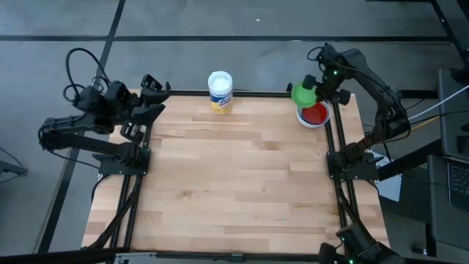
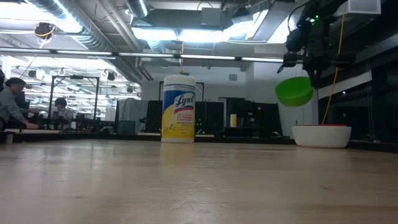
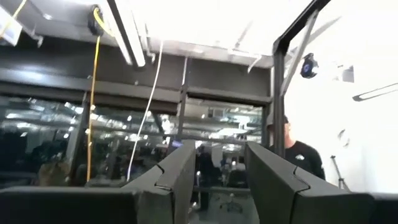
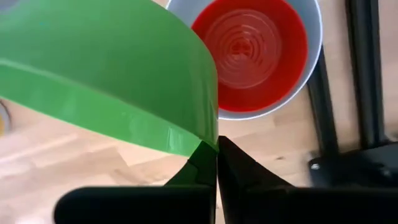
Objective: Nest bowls inside each other
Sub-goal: Stack the green bowl on the red bowl
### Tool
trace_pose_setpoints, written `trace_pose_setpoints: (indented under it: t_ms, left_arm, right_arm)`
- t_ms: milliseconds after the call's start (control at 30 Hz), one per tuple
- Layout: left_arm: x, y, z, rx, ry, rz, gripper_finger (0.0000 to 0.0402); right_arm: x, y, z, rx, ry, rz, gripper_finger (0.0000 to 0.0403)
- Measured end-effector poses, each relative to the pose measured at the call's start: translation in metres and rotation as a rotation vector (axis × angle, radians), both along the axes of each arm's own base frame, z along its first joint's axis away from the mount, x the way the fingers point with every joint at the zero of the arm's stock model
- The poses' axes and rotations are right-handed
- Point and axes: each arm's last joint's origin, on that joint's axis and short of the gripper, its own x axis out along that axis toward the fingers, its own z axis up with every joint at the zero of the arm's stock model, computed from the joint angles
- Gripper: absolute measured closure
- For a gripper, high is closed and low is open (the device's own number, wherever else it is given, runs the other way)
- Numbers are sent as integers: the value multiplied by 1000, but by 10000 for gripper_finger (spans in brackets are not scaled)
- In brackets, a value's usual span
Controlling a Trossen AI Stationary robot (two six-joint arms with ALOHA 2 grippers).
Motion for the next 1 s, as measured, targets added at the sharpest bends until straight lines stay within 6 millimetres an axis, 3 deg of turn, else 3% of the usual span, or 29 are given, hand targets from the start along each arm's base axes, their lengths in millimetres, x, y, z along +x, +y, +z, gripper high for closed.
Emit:
trace_pose_setpoints:
  t_ms: [233,533,733,900,1000]
  left_arm:
    - [-3,-4,3,23,-41,-18,267]
    - [-16,-4,7,15,-80,-3,267]
    - [-21,-3,7,-13,-77,32,267]
    - [-22,-3,7,-20,-79,33,267]
    - [-22,-3,7,-28,-77,26,267]
  right_arm:
    - [3,-7,-11,-22,-18,-208,403]
    - [32,-7,-54,-149,-169,-568,403]
    - [42,35,-73,-243,-150,-776,403]
    - [30,84,-76,-358,-200,-1037,403]
    - [17,100,-79,-396,-267,-1075,403]
